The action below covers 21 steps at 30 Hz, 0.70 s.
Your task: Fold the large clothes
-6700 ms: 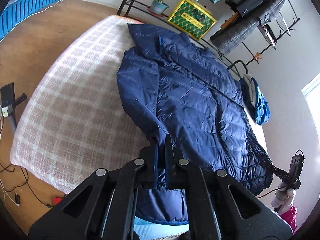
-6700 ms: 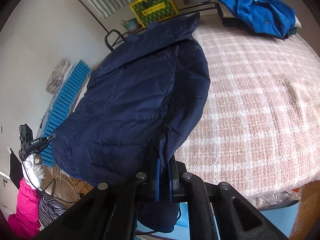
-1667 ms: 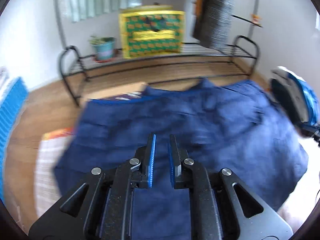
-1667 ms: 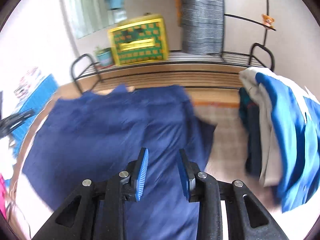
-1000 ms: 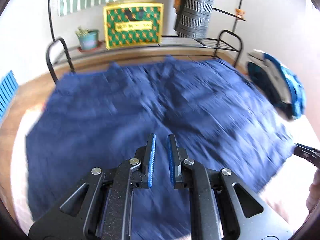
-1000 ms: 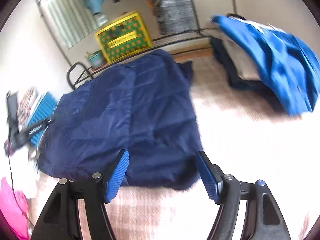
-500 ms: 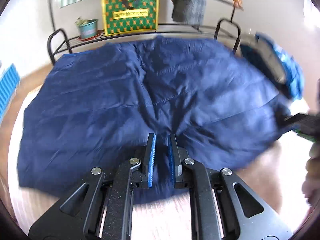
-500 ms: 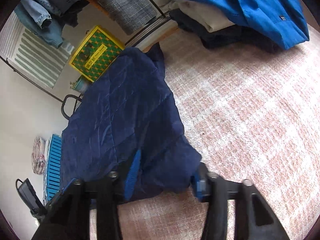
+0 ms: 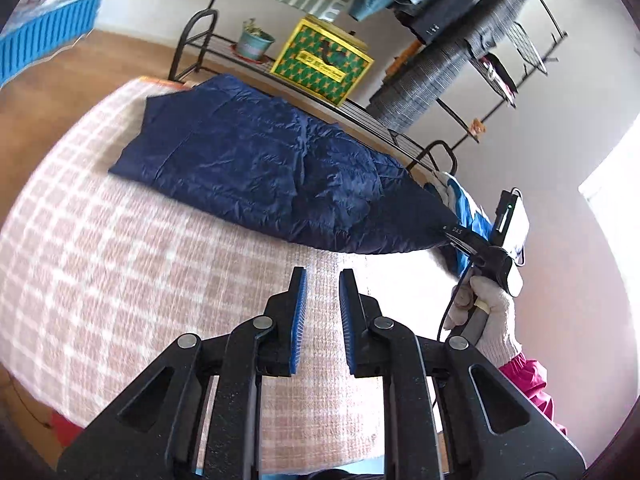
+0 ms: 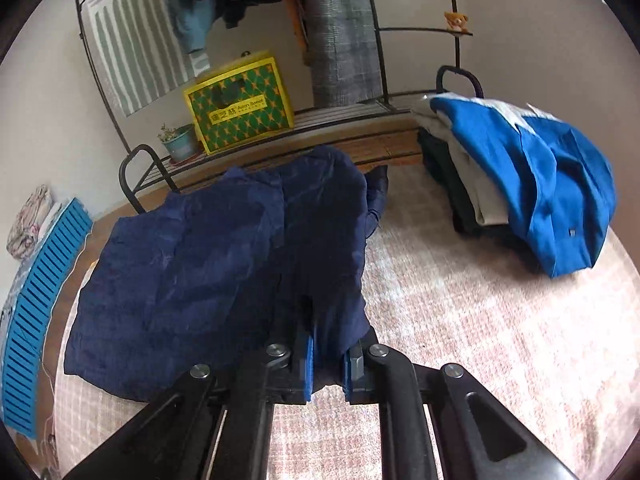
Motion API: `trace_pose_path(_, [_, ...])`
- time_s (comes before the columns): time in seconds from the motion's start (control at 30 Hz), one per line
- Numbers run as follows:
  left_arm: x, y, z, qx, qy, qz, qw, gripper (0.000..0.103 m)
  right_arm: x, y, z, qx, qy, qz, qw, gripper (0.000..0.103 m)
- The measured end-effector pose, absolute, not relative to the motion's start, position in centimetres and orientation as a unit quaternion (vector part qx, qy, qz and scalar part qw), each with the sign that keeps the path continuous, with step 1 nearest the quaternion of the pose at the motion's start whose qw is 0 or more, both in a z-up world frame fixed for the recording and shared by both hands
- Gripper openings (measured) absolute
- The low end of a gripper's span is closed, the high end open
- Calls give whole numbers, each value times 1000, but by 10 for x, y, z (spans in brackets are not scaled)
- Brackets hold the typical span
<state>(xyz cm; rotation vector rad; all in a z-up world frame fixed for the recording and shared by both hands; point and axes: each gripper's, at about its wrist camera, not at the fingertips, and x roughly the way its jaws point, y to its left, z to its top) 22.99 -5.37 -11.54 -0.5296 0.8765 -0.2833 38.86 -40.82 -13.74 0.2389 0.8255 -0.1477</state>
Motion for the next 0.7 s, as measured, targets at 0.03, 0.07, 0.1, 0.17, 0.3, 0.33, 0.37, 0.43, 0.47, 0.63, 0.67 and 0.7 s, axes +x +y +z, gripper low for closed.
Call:
trace_pose_path(0.03, [229,-49,-126,-262,426,-120,858,15,390,-402,-131,105,397,-71,909,7])
trace_pose_path(0.07, [229,-45,-138,-269,441,-103,850,15,392,-395,-124,94,394,-69,912,7])
trace_pose_path(0.1, [229,-40,-147,-286,453,-96,839,15,389,-389,-118,87,391,-66,914,7])
trace_pose_path(0.17, [227,-28,-158,-329,466,-96,816,15,391,-373,-102,68,381,-57,920,7])
trace_pose_path(0.3, [218,-17,-135,-307,424,-81,848,15,389,-333,-73,20,355,-37,934,7])
trace_pose_path(0.33, [215,-15,-128,-296,414,-77,857,15,391,-321,-66,13,349,-29,937,7])
trace_pose_path(0.37, [211,-14,-123,-290,406,-75,863,15,394,-308,-59,8,343,-19,939,7])
trace_pose_path(0.43, [209,-9,-119,-286,401,-73,867,15,402,-280,-49,0,335,0,942,7])
trace_pose_path(0.47, [206,-5,-118,-288,398,-71,868,15,406,-262,-44,-7,330,14,944,7])
trace_pose_path(0.63, [200,31,-123,-317,387,-42,865,15,419,-181,-38,-33,322,82,943,7])
trace_pose_path(0.67, [197,40,-123,-325,382,-32,865,15,421,-166,-41,-38,323,93,941,7])
trace_pose_path(0.7, [196,48,-124,-331,378,-24,864,15,424,-148,-45,-46,322,105,940,7])
